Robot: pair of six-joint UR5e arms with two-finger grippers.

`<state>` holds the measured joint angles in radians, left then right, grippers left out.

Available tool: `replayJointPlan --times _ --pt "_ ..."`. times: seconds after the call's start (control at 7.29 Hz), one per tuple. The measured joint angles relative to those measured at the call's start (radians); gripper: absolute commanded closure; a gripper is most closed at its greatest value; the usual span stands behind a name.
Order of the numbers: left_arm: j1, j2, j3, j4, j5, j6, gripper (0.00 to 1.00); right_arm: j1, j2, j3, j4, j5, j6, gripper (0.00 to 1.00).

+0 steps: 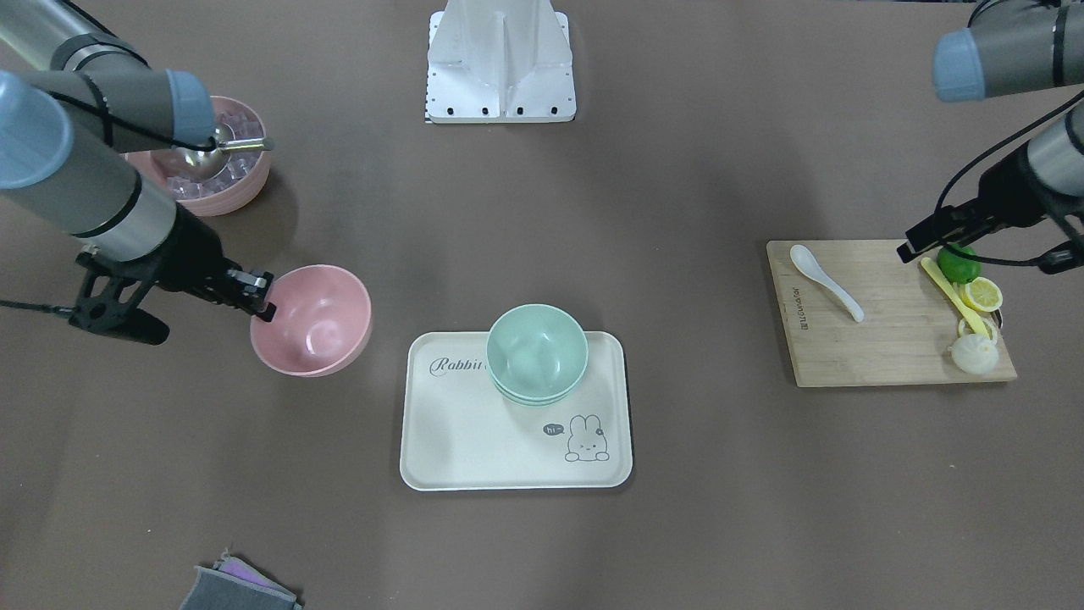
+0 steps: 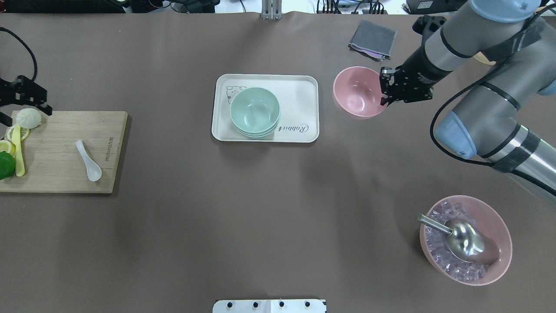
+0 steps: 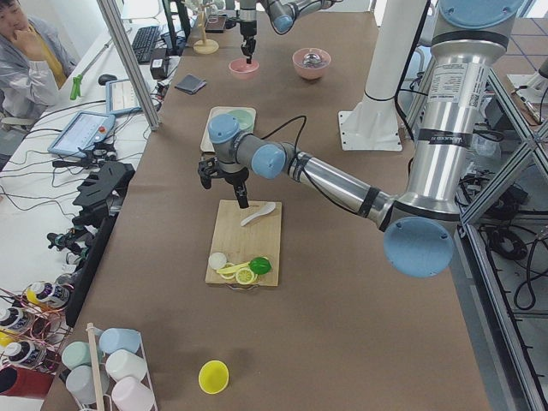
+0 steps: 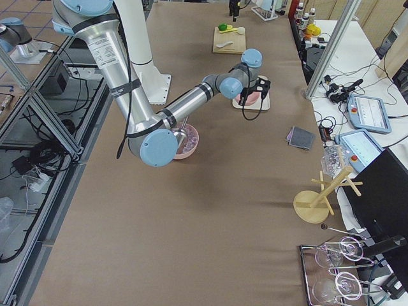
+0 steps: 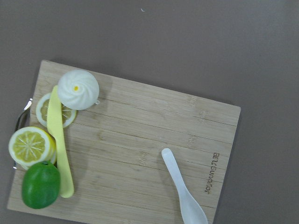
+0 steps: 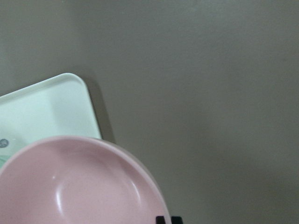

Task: Stack pink bowl on green and place spoon
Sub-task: 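Carry the pink bowl onto the green bowl while the left gripper reaches the spoon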

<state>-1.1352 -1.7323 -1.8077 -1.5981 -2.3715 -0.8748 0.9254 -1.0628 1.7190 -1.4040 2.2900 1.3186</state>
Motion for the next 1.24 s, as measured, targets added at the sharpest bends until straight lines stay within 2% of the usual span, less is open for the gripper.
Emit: replayJointPlan --times 0.14,0.41,0.69,1.24 --pt "0.040 -0.013 0.050 -0.063 0.018 -0.042 0.05 -0.035 0.058 0.003 -0.019 -0.020 0.082 1.00" --pt "0.115 -0.023 0.128 -0.175 0.063 -0.128 0.08 -0.134 0.171 -0.026 -0.057 -0.122 0.200 1.00" --pt "0.158 -0.039 0.181 -0.206 0.093 -0.170 0.08 -0.208 0.281 -0.112 -0.065 -0.207 0.284 1.00" --pt "0.171 -0.046 0.202 -0.212 0.103 -0.178 0.08 -0.257 0.357 -0.226 -0.052 -0.286 0.306 1.00"
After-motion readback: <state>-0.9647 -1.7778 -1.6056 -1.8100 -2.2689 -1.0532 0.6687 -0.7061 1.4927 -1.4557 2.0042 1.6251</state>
